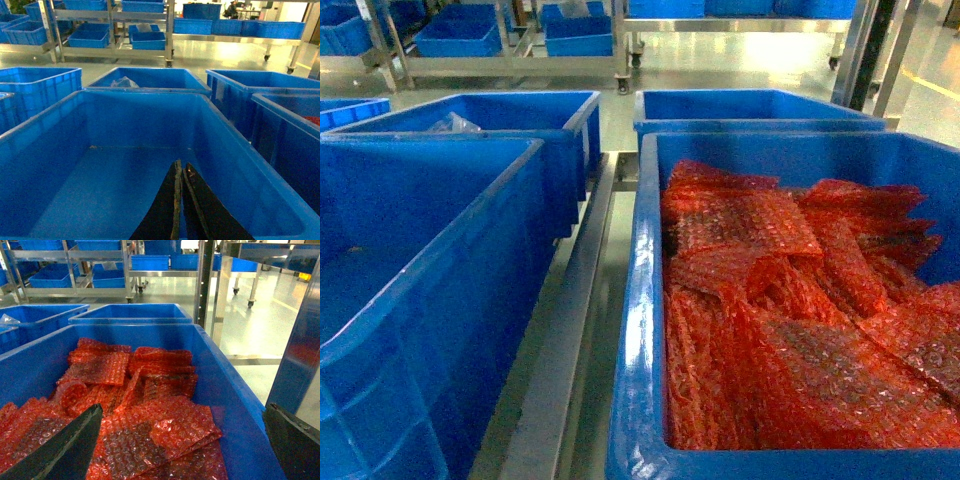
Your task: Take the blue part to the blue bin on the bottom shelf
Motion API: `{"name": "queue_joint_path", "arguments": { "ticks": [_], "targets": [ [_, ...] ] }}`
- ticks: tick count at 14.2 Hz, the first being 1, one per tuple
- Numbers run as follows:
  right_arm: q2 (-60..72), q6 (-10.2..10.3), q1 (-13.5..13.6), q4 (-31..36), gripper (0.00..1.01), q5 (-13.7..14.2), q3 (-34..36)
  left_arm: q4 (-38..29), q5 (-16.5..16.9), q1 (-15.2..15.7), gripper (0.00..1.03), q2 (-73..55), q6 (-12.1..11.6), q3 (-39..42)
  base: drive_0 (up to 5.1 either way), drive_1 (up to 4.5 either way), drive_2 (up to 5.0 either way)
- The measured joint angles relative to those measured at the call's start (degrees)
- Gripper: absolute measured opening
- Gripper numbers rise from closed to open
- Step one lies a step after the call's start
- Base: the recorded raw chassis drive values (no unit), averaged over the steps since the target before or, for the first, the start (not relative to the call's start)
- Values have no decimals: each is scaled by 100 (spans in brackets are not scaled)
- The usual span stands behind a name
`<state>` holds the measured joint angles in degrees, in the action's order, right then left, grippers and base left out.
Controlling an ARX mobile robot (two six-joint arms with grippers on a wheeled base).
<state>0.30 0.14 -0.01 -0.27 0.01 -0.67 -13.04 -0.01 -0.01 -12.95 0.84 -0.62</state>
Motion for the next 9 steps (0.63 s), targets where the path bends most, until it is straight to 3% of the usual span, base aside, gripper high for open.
{"name": "queue_joint_path", "arguments": {
  "ticks": [3,4,8,9],
  "targets": [
    [0,0,0,0,98,0,0,431,0,0,2,372,0,0,0,0,0],
    [0,0,0,-7,98,2,0,1373,15,0,2,1064,-2,-2,0,0,0],
    [0,2,0,0,98,0,0,1327,-2,0,2,1244,-22,-2,0,0,0],
    [0,0,0,2,98,0,0,1329,0,0,9,1244,-22,-2,0,0,0]
  ]
}}
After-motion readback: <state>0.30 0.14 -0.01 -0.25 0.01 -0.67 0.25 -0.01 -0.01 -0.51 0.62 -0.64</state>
